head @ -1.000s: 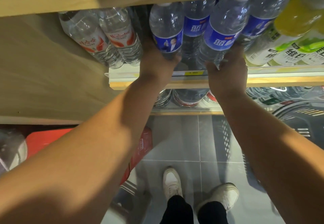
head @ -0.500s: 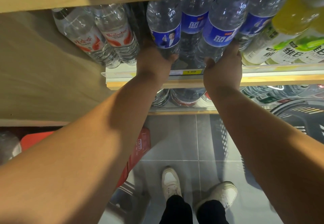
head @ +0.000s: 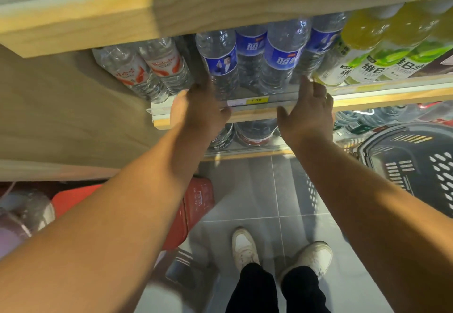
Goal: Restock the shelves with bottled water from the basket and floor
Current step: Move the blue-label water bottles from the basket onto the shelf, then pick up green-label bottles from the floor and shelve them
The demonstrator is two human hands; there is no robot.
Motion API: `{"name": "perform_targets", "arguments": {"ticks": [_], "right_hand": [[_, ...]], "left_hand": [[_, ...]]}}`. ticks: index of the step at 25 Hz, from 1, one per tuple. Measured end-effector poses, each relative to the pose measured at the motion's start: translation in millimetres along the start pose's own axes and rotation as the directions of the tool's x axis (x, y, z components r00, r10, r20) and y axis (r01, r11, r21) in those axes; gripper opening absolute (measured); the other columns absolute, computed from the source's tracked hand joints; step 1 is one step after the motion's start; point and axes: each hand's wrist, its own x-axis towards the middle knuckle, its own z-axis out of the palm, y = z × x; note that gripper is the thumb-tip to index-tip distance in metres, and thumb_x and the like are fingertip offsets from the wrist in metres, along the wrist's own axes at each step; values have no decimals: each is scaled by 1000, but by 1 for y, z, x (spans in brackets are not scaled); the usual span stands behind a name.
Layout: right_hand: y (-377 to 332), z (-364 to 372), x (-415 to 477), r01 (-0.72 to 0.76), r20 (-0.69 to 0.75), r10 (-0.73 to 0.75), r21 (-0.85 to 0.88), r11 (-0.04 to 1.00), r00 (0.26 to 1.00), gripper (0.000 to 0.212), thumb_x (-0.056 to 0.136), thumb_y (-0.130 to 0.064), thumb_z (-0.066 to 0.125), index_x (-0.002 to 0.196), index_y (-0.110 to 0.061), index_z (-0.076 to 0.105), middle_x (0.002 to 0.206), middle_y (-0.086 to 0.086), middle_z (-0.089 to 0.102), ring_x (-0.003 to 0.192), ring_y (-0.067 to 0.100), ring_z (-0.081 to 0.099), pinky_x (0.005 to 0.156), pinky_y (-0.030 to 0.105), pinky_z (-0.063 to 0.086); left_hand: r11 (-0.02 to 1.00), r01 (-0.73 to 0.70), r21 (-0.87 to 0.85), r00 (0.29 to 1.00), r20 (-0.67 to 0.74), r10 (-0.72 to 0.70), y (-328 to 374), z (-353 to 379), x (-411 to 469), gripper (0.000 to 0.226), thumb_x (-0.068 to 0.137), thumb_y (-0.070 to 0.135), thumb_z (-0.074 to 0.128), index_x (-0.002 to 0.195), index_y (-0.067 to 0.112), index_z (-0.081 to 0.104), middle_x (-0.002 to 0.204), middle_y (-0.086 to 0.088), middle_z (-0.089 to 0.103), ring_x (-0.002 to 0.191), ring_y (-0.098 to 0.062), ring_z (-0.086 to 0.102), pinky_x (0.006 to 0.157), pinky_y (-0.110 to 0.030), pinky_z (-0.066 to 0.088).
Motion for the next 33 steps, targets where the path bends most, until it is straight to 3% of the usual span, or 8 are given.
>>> {"name": "perform_targets", "arguments": {"ticks": [4,8,13,17,20,24,29,33], "right_hand": [[11,-39,-51,102,125,-76,-215,971,989,68,92,-39,55,152,-25,25,157,12,24,145,34,18,118,48,19],[17,-104,-103,133,199,-69,-333,933,978,69,93,-45,52,152,-31,21,161,9,17,148,32,13,119,51,12],[28,-187,-178,90,162,-25,-404,910,986,71,89,-54,53,151,-28,29,157,11,30,145,34,25,114,54,21],[47,-253,-243,-14,-9,11,-475,880,1000,69,76,-54,64,136,-22,56,135,16,58,125,39,52,103,53,34],[67,-296,-285,-164,-25,167,-388,907,986,73,78,-57,64,143,-27,46,145,13,48,135,39,41,106,60,34],[104,-355,-338,-349,-86,338,-257,901,937,75,88,-60,50,152,-37,19,162,2,18,148,31,14,119,54,11],[165,-411,-414,-510,-184,482,-171,843,857,74,90,-66,42,152,-37,15,163,1,15,149,30,14,119,53,9],[214,-438,-476,-657,-194,634,-88,749,748,74,88,-71,27,153,-41,9,164,-3,5,151,27,6,120,52,4]], "left_hand": [[956,-203,212,978,93,187,17,-23,-53,69,86,51,61,141,14,41,138,-11,52,125,-31,48,105,-42,38],[926,-310,214,944,185,273,46,-52,-110,79,86,52,60,149,16,29,153,-11,36,141,-31,32,117,-49,23],[835,-507,215,860,193,472,96,-102,-189,82,86,54,61,151,17,26,156,-9,30,144,-29,26,119,-48,16],[758,-630,171,773,239,588,141,-136,-236,82,86,54,60,151,18,24,158,-9,25,146,-30,22,119,-48,15],[642,-750,157,657,286,697,186,-153,-270,83,89,54,56,154,21,15,162,-7,14,149,-29,12,121,-46,7],[436,-883,174,469,306,828,250,-163,-318,84,86,55,57,153,20,20,161,-8,21,149,-30,15,121,-48,12],[209,-953,221,272,312,910,336,-155,-386,82,80,62,39,148,16,33,152,-9,40,143,-30,33,116,-50,28],[110,-991,82,132,345,929,398,-144,-445,82,81,57,60,150,21,32,155,-1,34,143,-24,29,117,-47,26]]}}
